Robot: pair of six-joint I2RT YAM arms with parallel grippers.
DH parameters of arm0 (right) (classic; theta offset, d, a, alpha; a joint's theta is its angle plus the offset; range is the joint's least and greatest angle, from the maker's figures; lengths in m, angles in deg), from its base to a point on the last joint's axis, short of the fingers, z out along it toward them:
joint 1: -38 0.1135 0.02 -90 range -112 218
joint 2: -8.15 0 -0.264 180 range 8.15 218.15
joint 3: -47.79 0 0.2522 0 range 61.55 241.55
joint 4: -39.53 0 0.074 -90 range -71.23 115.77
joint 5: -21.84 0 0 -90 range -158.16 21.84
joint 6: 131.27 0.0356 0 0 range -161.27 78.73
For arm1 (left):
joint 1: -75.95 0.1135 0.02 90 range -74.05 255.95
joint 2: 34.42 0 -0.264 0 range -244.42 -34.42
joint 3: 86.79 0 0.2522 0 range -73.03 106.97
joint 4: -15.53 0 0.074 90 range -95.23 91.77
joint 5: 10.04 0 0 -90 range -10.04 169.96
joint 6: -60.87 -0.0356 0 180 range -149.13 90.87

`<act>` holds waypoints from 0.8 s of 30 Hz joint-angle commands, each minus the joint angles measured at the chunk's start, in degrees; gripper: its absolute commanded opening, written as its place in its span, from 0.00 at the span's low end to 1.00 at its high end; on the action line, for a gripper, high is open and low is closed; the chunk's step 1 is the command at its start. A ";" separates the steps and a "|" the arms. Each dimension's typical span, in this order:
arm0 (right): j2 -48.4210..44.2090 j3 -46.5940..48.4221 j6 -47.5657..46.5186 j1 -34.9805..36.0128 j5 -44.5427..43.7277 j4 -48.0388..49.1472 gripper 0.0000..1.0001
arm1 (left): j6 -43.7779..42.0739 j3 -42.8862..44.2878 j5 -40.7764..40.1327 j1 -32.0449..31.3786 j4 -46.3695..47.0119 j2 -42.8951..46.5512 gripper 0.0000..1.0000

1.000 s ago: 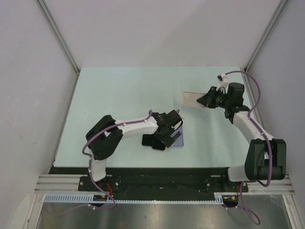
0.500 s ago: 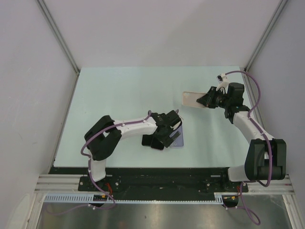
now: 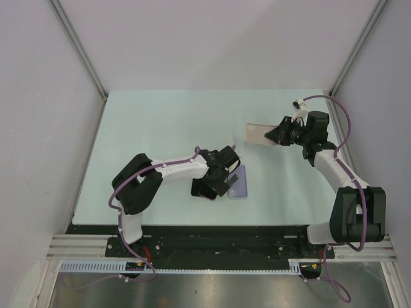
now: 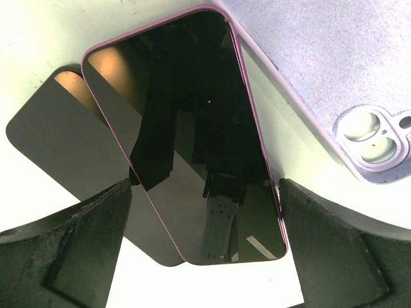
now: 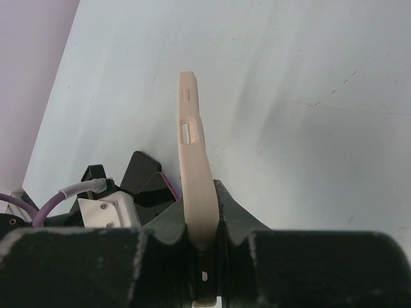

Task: Take the phone out of the phone case
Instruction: Move the phone to the center of the board.

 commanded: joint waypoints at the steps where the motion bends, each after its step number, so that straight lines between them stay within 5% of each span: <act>1: -0.73 0.99 0.41 0.28 0.72 1.78 0.00 | -0.87 0.48 1.23 0.19 0.21 0.87 1.00; 8: -0.82 0.99 0.50 0.28 0.89 1.95 0.00 | -1.13 0.84 2.81 0.19 0.04 -0.80 0.97; 12: -0.91 0.99 0.50 0.28 0.89 1.78 0.00 | -1.31 1.19 3.25 0.19 0.04 -1.42 0.62; 15: -0.91 0.99 0.58 0.28 0.89 1.95 0.00 | -1.13 1.01 2.64 0.19 0.04 -1.25 0.46; 19: -0.91 0.99 0.76 0.19 0.98 1.95 0.00 | -0.87 0.75 1.41 0.10 0.12 -0.89 0.35; 24: -1.08 0.99 0.85 0.28 1.15 2.04 0.00 | -0.78 0.66 0.44 0.10 0.12 -0.63 0.34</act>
